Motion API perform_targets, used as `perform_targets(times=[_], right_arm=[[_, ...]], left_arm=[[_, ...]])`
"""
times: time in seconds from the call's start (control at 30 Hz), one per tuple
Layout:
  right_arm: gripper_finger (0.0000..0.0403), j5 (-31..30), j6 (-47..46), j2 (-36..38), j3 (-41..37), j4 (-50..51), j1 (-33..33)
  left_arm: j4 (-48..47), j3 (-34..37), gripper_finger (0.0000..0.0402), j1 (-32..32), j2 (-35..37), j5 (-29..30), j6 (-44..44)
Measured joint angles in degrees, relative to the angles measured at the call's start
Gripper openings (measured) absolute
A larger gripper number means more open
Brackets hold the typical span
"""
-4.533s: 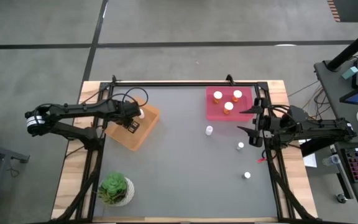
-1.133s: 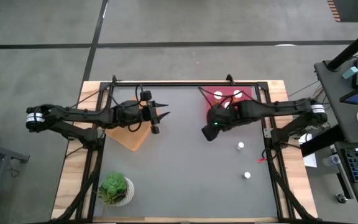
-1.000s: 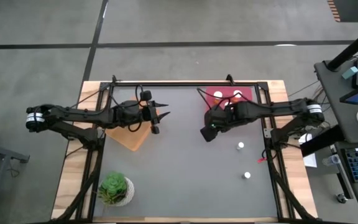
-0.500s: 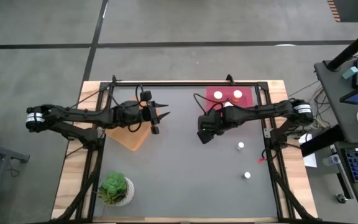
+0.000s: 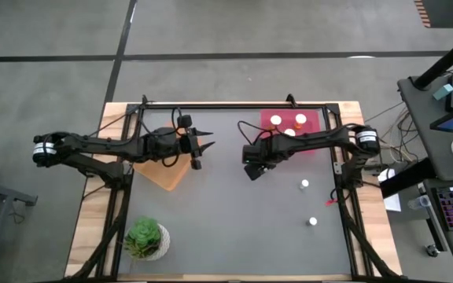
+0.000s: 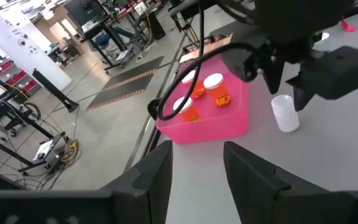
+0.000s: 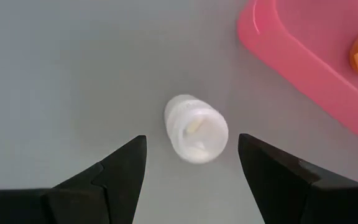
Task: Pick and place medicine bottles into bin by pill shape (circle, oval)
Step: Put the transparent capsule bottle into the pink bin
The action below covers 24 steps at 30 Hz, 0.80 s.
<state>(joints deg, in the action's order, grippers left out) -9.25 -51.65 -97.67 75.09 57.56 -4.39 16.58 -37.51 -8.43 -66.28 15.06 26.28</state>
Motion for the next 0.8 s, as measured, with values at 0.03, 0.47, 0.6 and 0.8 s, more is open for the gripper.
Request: perform_targets(times=[0.03, 0.47, 0.6, 0.8], right_arm=[[0.0246, -0.02, 0.28, -0.37, 0.0, -0.05, -0.16], [0.0217, -1.38, 1.49, -1.84, -0.14, -1.53, -0.65], [0.0183, -1.38, 1.48, -1.86, -0.15, -1.51, -0.65], [0.0128, -1.47, 1.64, -1.86, -0.15, -1.52, -0.63]], left_arm=[[-0.02, 0.01, 0.0128, 0.0, 0.0, 0.01, 0.0], [0.0, 0.04, 0.0128, -0.02, 0.0, 0.01, 0.11], [0.02, 0.04, 0.0128, -0.01, 0.0, 0.01, 0.13], [0.02, 0.04, 0.0128, -0.02, 0.0, 0.01, 0.13]])
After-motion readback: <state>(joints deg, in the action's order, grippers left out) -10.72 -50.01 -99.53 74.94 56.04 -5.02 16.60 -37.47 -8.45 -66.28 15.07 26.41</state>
